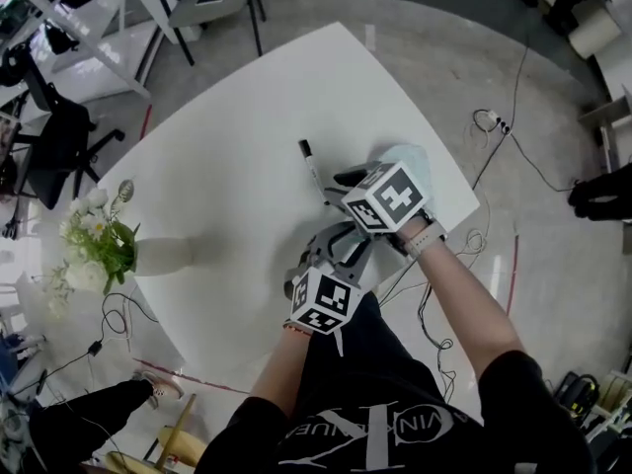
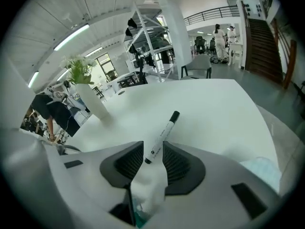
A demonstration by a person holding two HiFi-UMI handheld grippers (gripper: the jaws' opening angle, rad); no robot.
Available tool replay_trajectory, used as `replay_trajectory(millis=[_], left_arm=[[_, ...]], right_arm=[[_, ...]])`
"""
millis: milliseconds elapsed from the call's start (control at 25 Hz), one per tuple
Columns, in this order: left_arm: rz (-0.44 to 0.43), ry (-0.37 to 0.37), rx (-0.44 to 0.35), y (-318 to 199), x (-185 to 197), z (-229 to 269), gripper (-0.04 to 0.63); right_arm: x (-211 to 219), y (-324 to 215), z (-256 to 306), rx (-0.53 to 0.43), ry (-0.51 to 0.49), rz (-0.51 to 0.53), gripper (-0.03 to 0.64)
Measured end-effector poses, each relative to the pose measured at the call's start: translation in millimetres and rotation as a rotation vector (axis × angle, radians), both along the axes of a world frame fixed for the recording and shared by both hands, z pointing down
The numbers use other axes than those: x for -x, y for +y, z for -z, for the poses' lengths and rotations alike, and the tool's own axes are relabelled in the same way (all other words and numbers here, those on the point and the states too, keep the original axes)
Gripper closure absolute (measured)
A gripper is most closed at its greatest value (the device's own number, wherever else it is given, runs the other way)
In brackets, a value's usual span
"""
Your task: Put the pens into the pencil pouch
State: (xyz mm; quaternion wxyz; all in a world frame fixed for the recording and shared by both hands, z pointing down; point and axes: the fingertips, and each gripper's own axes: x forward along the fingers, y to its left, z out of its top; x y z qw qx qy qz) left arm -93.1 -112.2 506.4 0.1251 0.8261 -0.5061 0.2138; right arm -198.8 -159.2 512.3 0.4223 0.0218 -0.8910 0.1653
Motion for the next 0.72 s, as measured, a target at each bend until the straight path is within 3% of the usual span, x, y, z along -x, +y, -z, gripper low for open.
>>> replay_trajectory(millis=[320,720], left_arm=[[0.104,0.012,0.009,25.2,34.9,-2.4,0.460],[0.180,0.040,0.006,43.6,63.4,-1.2,0.460]], right_arm=[[17.5,-1.0,-34.4,0.040,0.069,-0.152,0.435],[20.2,-2.4,-46.7,-0.065,0.131,-0.176,0.541]])
